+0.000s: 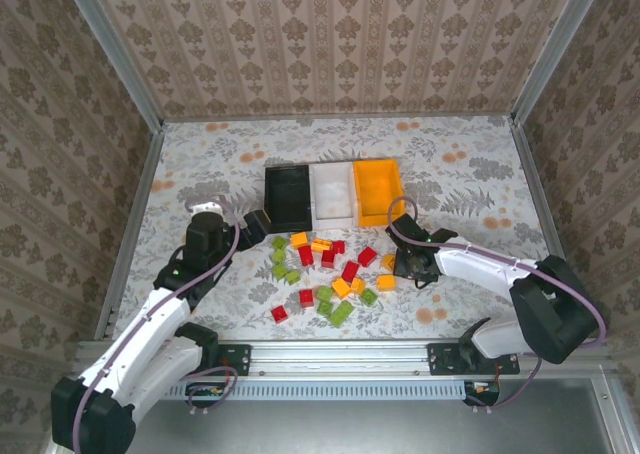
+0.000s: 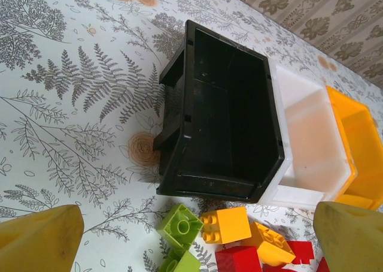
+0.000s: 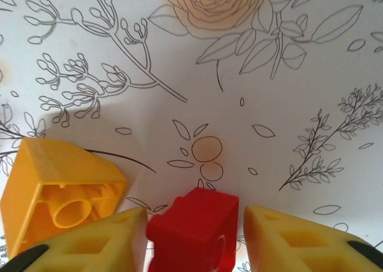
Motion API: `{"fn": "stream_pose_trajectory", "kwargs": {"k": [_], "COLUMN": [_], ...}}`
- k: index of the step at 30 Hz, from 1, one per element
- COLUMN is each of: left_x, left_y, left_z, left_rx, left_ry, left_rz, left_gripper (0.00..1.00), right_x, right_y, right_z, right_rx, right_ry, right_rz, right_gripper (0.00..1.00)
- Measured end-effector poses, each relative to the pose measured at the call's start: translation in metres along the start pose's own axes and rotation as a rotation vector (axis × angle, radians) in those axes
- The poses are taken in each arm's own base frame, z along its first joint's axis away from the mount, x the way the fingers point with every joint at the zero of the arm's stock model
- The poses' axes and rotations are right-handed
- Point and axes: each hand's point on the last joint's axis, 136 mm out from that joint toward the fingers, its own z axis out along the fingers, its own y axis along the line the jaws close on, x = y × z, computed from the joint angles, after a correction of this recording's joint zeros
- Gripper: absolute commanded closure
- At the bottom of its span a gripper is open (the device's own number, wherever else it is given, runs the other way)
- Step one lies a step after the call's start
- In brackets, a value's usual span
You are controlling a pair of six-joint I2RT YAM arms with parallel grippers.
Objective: Sort the legos into containers by color
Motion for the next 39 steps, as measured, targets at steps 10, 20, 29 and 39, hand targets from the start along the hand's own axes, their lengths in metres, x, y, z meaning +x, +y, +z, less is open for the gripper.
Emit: {"fn": "stream_pose_trajectory", "kwargs": {"k": [10, 20, 29, 39], "left_x": [0.001, 0.011, 0.027, 0.041], "left_y": [-0.001, 0.003, 0.015, 0.023], "left_z": [0.002, 0.004, 0.002, 0.005], "left_rx": [0.003, -0.014, -0.063, -0.097], "left_ry": [0.008, 0.049, 0.113, 0.171], "left_rz": [0.000, 0.004, -0.001, 0.005], "left_gripper": [0.00, 0.00, 0.01, 0.09], "right_x": [-0.004, -0.105, -0.184, -0.205], "right_y": [0.002, 0.074, 0.099, 0.105], "right_z": [-0.007, -0.086, -0.040, -0.019], "right_rx": [-0.028, -0.221, -0.126, -0.094], "right_ry": [-0.015, -0.266, -0.310, -0.304], "right_rz": [0.006, 0.001, 0.052, 0.070], "right_gripper": [0.82, 0.81, 0.78, 0.47]}}
